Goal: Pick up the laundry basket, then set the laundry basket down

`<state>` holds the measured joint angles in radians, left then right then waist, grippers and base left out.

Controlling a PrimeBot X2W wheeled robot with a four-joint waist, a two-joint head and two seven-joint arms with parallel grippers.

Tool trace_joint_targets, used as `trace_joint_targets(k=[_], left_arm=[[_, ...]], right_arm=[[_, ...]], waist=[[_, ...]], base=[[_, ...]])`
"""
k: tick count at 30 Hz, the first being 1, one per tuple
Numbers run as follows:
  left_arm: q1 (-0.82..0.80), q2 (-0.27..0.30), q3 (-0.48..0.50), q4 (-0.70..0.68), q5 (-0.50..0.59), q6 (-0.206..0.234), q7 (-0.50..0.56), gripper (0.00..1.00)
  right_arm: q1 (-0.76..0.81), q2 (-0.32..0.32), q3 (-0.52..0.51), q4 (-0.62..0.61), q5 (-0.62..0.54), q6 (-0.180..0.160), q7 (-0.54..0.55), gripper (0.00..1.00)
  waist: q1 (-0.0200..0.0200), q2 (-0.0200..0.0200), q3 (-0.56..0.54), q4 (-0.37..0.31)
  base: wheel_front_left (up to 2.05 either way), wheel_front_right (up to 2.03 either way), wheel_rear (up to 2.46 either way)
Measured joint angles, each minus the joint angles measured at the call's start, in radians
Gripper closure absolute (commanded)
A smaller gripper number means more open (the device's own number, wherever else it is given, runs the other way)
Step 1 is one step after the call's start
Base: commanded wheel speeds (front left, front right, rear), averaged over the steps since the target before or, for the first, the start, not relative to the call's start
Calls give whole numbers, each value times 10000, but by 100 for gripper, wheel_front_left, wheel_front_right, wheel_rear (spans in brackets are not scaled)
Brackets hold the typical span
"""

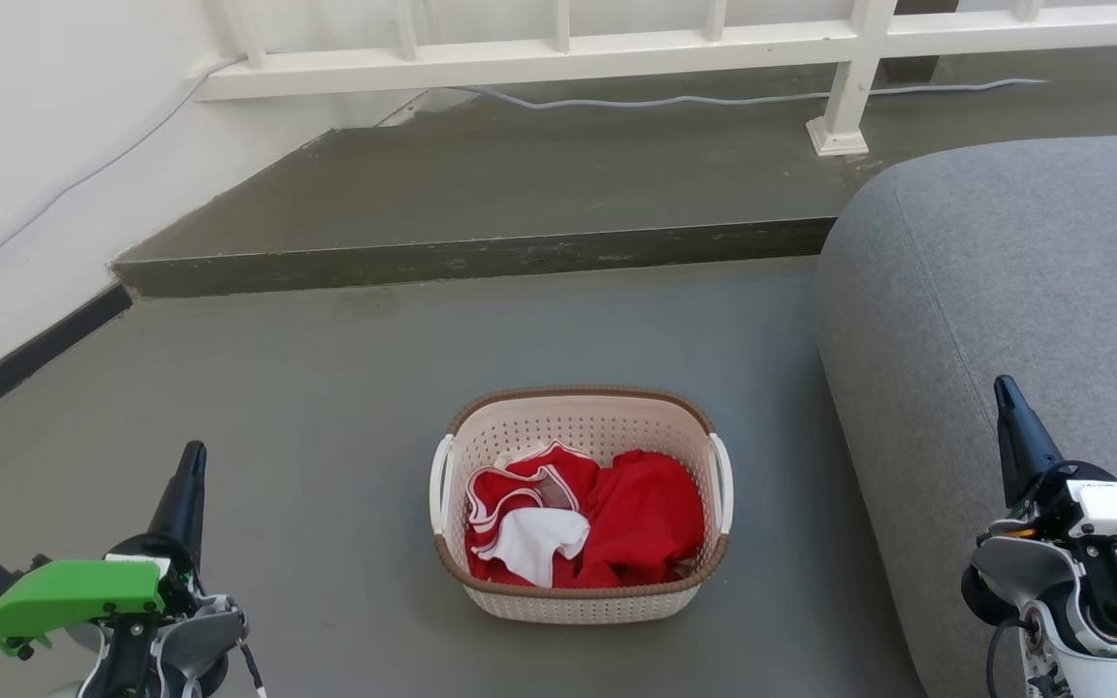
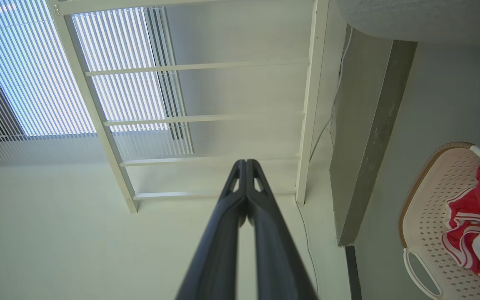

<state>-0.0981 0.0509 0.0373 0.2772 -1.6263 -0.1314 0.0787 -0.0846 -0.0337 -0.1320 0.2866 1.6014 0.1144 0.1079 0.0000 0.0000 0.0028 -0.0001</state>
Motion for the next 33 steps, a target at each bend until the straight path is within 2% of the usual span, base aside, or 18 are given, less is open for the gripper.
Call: trace_joint_targets(k=[33], left_arm=[[2,0,29,-2,0,0,0,100]], right_arm=[[1,0,-8,-17,0,2,0,100]], waist=[[0,0,1,1]], base=[[0,0,0]])
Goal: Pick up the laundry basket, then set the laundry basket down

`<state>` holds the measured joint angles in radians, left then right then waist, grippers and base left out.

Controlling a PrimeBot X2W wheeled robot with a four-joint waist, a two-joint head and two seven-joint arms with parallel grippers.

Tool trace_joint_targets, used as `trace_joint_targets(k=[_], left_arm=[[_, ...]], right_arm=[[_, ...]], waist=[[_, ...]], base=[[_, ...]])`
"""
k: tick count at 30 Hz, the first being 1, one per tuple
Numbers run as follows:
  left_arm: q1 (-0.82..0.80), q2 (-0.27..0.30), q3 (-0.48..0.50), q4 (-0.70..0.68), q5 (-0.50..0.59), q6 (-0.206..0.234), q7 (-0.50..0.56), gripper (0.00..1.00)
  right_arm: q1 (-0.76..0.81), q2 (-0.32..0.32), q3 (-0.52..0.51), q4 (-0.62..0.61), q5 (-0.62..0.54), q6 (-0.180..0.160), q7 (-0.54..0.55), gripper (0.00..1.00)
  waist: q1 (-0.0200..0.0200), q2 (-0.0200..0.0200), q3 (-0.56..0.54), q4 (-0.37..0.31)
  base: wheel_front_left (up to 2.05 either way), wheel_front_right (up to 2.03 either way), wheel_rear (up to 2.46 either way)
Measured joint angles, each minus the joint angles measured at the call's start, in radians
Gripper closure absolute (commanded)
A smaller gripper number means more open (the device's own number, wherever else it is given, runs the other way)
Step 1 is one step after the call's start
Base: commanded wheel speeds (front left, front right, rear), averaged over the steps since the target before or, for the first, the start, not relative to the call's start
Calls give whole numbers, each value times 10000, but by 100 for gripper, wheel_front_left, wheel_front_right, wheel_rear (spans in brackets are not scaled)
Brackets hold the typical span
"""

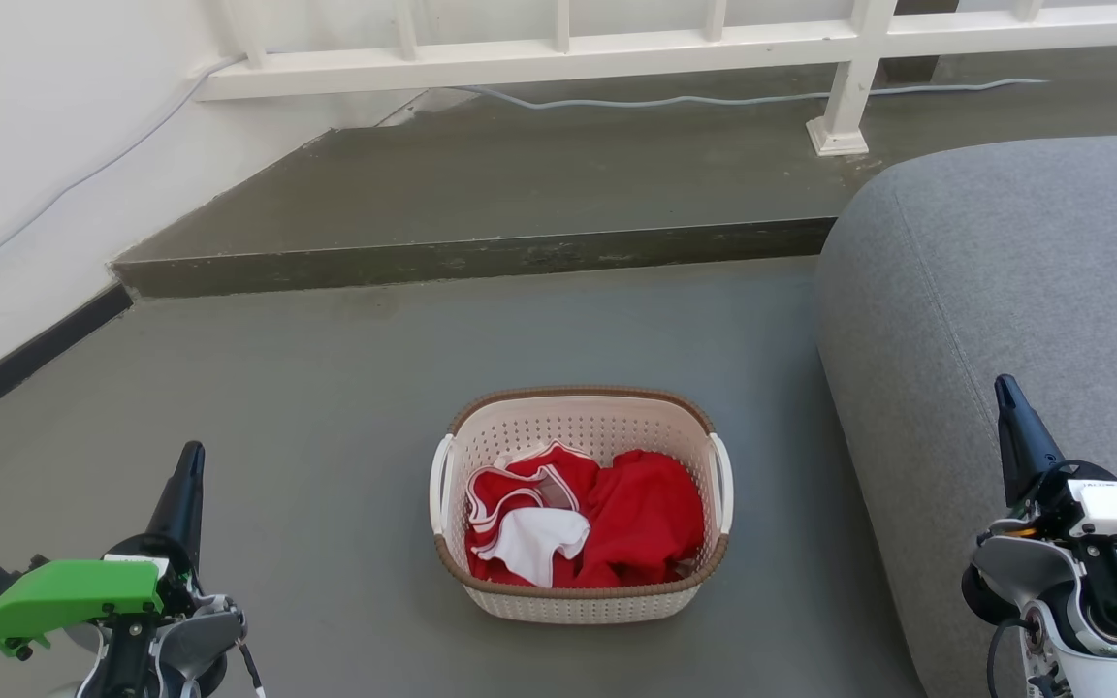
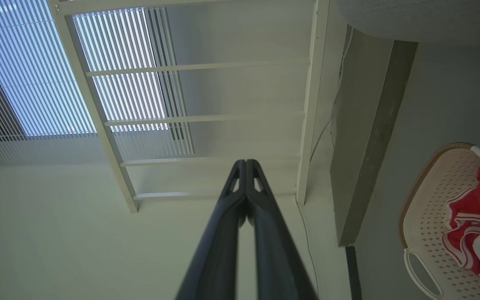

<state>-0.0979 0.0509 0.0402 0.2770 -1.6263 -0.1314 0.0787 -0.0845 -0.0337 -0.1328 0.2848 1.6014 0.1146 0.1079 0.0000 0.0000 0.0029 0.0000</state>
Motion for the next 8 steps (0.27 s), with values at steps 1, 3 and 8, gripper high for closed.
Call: trace_joint_targets(k=[1,3,8], left_arm=[[0,0,2,0,0,0,0,100],[0,0,2,0,0,0,2,100],[0,0,8,0,0,0,8,100]], right_arm=[[0,0,0,-2,0,0,0,100],[0,0,0,-4,0,0,0,100],[0,0,0,-10,0,0,0,100]], waist=[[0,0,0,0],[0,0,0,0],[0,0,0,0]], base=[[0,0,0],[0,0,0],[0,0,0]])
